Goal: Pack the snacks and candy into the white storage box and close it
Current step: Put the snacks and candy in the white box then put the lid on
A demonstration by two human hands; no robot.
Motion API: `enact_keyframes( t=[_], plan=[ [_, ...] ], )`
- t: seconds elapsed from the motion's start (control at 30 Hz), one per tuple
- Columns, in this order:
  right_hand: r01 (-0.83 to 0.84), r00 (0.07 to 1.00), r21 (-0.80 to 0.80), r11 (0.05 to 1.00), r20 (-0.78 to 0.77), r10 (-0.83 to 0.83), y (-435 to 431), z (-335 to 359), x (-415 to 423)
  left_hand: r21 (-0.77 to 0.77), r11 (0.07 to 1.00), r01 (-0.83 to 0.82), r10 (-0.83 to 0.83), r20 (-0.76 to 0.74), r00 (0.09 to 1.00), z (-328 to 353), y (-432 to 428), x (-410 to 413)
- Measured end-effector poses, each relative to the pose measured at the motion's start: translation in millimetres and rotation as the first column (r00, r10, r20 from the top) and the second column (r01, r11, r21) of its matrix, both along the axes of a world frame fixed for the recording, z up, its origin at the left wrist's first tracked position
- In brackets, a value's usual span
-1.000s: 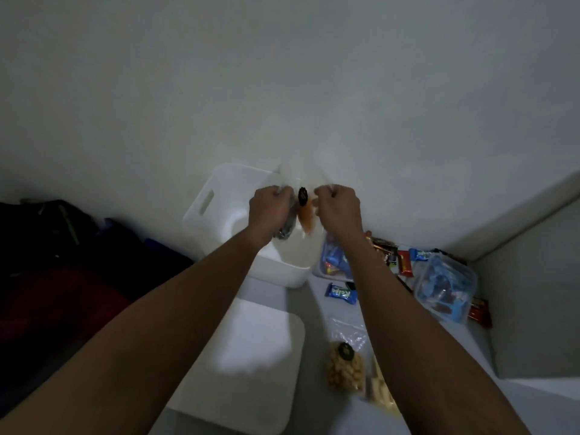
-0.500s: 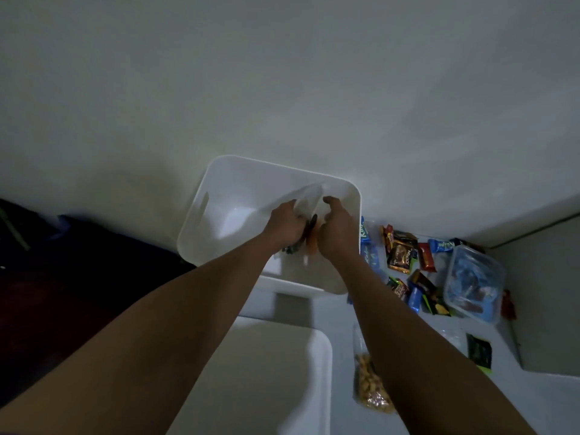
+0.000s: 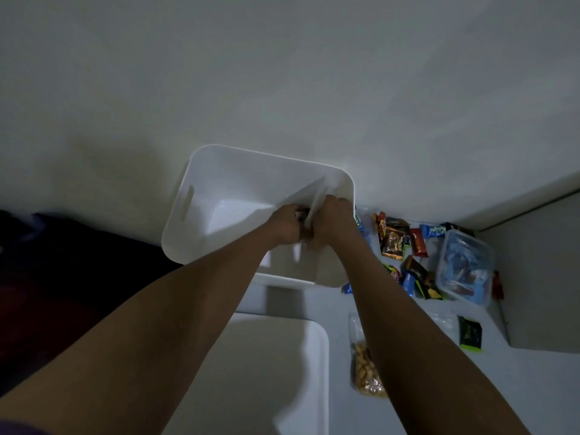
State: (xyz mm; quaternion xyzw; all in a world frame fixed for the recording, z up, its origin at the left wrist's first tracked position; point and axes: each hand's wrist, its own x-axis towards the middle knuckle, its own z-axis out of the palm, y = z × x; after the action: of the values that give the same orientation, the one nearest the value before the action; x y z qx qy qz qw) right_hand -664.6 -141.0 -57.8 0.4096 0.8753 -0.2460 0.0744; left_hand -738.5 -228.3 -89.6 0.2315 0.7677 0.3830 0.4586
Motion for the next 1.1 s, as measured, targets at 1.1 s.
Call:
enact_keyframes(
  t=[1.1],
  plan=[
    [0.321, 0.938, -0.124, 0.939, -0.090, -0.333, 76, -55, 313, 0.001, 1.000, 0.023, -0.017, -0.618, 0.786, 13, 40, 241]
  ],
)
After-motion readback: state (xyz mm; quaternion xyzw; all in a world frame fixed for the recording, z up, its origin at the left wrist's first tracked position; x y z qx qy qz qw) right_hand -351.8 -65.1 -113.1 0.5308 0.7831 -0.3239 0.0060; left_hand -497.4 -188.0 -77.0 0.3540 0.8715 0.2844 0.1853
